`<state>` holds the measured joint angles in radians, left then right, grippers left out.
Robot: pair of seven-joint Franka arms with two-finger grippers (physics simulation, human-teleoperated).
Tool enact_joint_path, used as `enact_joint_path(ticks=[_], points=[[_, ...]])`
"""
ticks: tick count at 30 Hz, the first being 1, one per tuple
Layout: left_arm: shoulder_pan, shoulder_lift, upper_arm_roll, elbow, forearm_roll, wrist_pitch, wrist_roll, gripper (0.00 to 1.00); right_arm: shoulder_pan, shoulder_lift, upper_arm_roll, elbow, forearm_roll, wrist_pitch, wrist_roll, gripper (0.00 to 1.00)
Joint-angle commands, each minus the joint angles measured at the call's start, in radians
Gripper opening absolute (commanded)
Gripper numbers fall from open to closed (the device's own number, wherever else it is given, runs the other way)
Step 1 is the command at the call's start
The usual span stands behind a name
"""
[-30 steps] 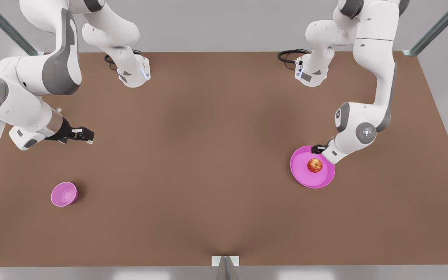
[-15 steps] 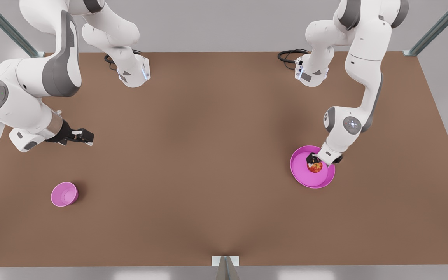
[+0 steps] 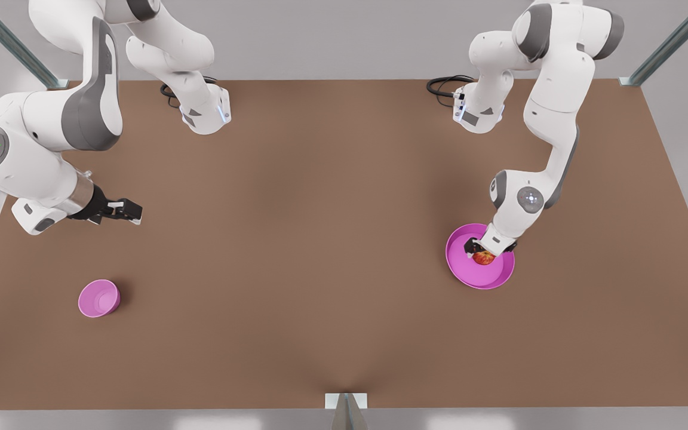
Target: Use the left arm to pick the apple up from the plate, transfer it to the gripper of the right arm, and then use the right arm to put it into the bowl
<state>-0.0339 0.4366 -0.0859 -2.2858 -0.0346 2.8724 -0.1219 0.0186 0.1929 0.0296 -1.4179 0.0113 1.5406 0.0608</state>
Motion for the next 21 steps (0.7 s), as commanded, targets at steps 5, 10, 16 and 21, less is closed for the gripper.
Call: enact_joint_path(ticks=[5, 10, 16, 21], points=[[0.002, -0.001, 0.0, 0.005, 0.002, 0.005, -0.016, 0.84, -0.005, -0.001, 0.001, 0.0, 0.001, -0.001, -0.009, 1.0], [0.003, 0.007, 0.0, 0.005, 0.022, 0.005, -0.016, 0.75, -0.008, -0.001, 0.001, 0.0, 0.003, 0.001, -0.026, 1.0], [0.005, 0.016, -0.002, 0.017, 0.022, 0.005, -0.018, 0.75, -0.005, -0.001, 0.003, 0.0, 0.004, 0.001, -0.015, 1.0], [-0.003, -0.09, -0.006, 0.06, 0.021, -0.019, -0.022, 0.75, -0.005, -0.001, 0.003, 0.0, 0.004, 0.001, -0.015, 1.0]])
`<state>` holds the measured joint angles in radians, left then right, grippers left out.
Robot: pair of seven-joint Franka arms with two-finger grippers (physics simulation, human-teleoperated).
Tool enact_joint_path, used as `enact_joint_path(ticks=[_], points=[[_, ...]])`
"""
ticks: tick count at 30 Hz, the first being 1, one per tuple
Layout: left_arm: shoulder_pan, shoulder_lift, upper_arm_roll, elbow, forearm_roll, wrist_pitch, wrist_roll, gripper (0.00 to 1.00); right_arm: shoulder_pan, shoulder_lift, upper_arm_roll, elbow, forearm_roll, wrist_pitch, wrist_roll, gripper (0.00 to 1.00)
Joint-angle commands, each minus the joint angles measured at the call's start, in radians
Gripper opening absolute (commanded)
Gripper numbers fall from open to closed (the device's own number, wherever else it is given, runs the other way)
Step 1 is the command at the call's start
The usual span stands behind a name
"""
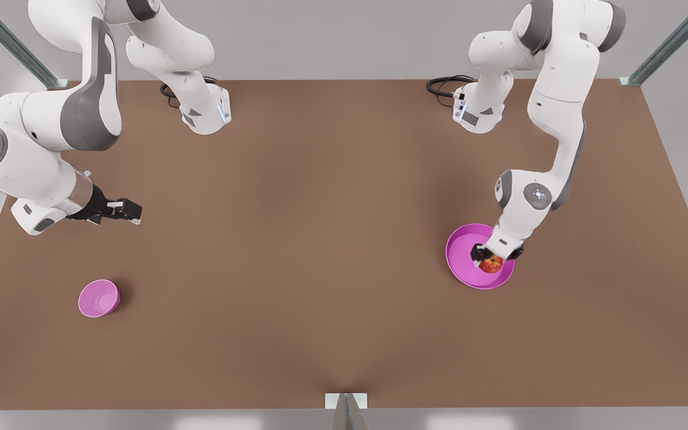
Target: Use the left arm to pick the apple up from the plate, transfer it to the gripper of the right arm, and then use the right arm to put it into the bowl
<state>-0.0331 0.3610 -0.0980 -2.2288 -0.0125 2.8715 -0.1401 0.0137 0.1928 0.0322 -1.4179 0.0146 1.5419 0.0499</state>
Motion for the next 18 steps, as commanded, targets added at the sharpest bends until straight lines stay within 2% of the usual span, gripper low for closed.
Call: enact_joint_path(ticks=[1, 3, 5, 6, 7, 11, 13, 14, 16, 18], points=[[-0.001, -0.036, -0.032, 0.023, -0.026, -0.021, -0.01, 0.75, 0.0, -0.001, 0.0, 0.0, 0.001, 0.0, -0.001, 1.0], [0.002, -0.036, -0.118, 0.135, -0.184, -0.107, -0.01, 0.73, 0.003, -0.001, 0.005, 0.0, -0.001, 0.01, -0.001, 1.0], [-0.004, -0.031, -0.158, 0.369, -0.242, -0.47, -0.006, 0.73, 0.014, -0.001, 0.015, -0.001, 0.01, 0.009, 0.004, 1.0], [0.004, -0.028, -0.199, 0.402, -0.324, -0.544, 0.075, 0.73, 0.012, 0.002, 0.015, -0.003, 0.129, 0.01, 0.004, 1.0], [-0.007, -0.028, -0.213, 0.402, -0.475, -0.546, 0.268, 0.73, 0.002, 0.003, 0.015, -0.001, 0.215, 0.021, 0.001, 1.0], [-0.011, -0.004, -0.322, 0.437, -0.658, -0.544, 0.727, 0.74, -0.028, 0.109, 0.011, -0.007, 0.707, 0.118, -0.042, 1.0], [-0.016, -0.002, -0.351, 0.46, -0.788, -0.544, 1.011, 0.74, -0.057, 0.161, 0.011, -0.044, 0.929, 0.119, -0.168, 1.0], [-0.028, -0.001, -0.351, 0.477, -0.822, -0.544, 1.095, 0.74, -0.066, 0.19, 0.011, -0.044, 0.993, 0.119, -0.243, 1.0], [-0.03, 0.033, -0.368, 0.508, -0.929, -0.544, 1.342, 0.74, -0.112, 0.198, 0.015, -0.174, 1.169, 0.109, -0.511, 1.0], [-0.034, 0.053, -0.371, 0.508, -1.087, -0.544, 1.631, 0.74, -0.121, 0.244, 0.015, -0.194, 1.278, 0.064, -0.659, 1.0]])
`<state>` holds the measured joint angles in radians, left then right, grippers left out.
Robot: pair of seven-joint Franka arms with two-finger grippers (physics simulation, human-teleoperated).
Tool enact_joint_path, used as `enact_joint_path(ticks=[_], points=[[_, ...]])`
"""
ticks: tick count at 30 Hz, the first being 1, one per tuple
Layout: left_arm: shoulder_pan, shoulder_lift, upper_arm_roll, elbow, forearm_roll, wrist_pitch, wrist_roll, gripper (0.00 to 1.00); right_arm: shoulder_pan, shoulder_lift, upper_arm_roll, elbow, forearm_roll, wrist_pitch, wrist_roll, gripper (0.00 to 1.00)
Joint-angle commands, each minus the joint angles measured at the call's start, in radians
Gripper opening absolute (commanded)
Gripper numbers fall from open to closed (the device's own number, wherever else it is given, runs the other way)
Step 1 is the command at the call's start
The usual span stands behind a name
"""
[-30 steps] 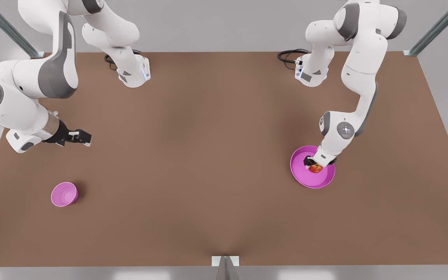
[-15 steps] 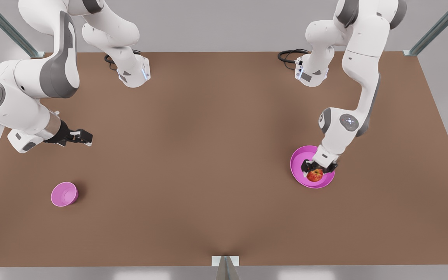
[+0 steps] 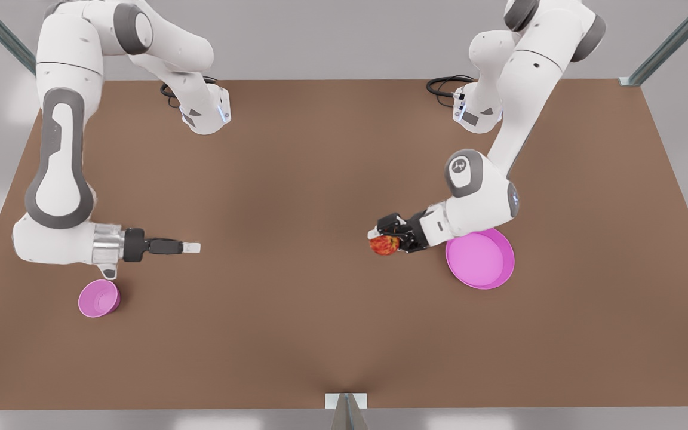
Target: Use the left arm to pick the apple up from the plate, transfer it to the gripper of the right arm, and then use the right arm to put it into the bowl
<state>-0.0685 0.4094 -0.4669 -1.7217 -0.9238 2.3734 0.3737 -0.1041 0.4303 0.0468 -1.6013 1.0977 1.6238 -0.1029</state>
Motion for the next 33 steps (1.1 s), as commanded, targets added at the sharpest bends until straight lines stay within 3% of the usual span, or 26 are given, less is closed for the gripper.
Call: enact_joint_path(ticks=[1, 8, 11, 14, 17, 33], points=[[-0.014, 0.014, -0.006, 0.01, -0.196, -0.045, 1.177, 0.74, -0.008, 0.053, 0.001, -0.006, 0.243, -0.044, -0.639, 1.0], [-0.088, 0.163, -0.022, 0.088, -0.501, -0.037, 1.803, 0.67, 0.0, 0.212, 0.062, 0.024, 0.458, -0.179, -0.842, 1.0], [-0.122, 0.241, -0.024, 0.209, -0.523, -0.033, 1.808, 0.67, 0.03, 0.303, 0.094, 0.11, 0.481, -0.17, -0.879, 1.0], [-0.174, 0.384, -0.025, 0.392, -0.524, 0.055, 1.823, 0.67, 0.092, 0.3, 0.094, 0.098, 0.453, -0.133, -0.88, 1.0], [-0.229, 0.453, -0.025, 0.465, -0.524, 0.118, 1.823, 0.67, 0.139, 0.301, 0.093, 0.098, 0.418, -0.039, -0.871, 1.0], [-0.283, 0.491, -0.025, 0.491, -0.544, 0.181, 1.823, 0.67, 0.181, 0.34, 0.094, 0.121, 0.491, 0.056, -0.79, 1.0]])
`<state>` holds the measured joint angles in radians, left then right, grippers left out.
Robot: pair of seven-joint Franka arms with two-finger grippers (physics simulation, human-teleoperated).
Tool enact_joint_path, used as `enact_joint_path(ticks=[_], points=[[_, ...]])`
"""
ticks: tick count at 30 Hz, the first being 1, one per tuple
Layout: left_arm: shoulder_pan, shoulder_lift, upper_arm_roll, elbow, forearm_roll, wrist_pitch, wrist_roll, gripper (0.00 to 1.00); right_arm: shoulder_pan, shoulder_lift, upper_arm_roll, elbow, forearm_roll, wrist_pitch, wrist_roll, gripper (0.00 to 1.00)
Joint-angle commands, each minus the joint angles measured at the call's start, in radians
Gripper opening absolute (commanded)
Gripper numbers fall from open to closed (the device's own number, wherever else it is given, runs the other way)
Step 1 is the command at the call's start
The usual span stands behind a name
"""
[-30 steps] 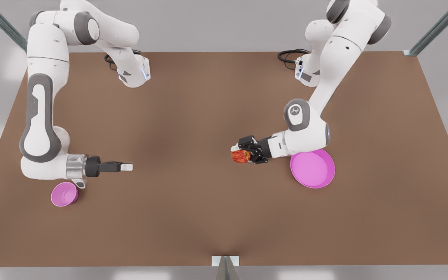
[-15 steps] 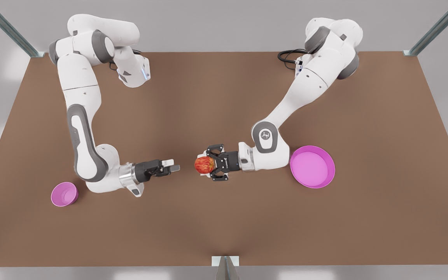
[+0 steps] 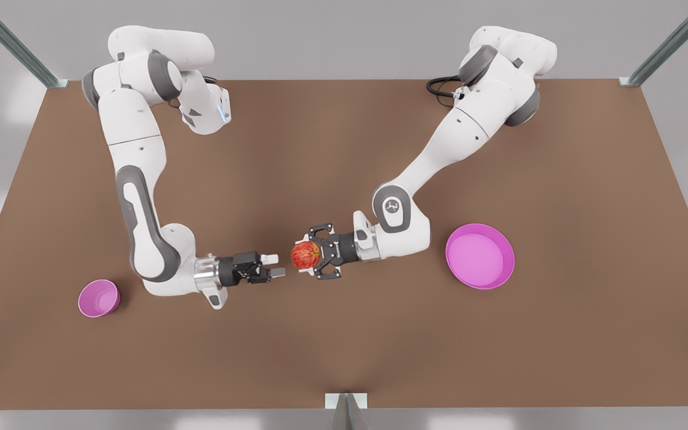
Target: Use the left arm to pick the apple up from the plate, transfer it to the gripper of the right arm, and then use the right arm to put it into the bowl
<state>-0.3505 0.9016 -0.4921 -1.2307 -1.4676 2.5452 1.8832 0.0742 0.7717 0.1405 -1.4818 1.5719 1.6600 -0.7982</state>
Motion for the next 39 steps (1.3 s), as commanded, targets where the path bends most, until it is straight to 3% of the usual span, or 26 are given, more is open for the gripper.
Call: enact_joint_path(ticks=[1, 14, 39], points=[[-0.001, -0.001, 0.0, 0.0, -0.002, 0.009, 0.313, 0.67, 0.006, -0.003, 0.001, -0.003, 0.017, 0.015, -0.021, 1.0], [-0.012, -0.001, 0.0, 0.0, -0.013, 0.032, 0.312, 0.67, 0.03, -0.009, 0.056, 0.001, 0.03, 0.067, 0.109, 1.0], [-0.019, 0.0, 0.001, -0.001, -0.013, 0.033, 0.312, 0.67, 0.044, -0.012, 0.065, -0.041, -0.013, 0.079, 0.088, 1.0]])
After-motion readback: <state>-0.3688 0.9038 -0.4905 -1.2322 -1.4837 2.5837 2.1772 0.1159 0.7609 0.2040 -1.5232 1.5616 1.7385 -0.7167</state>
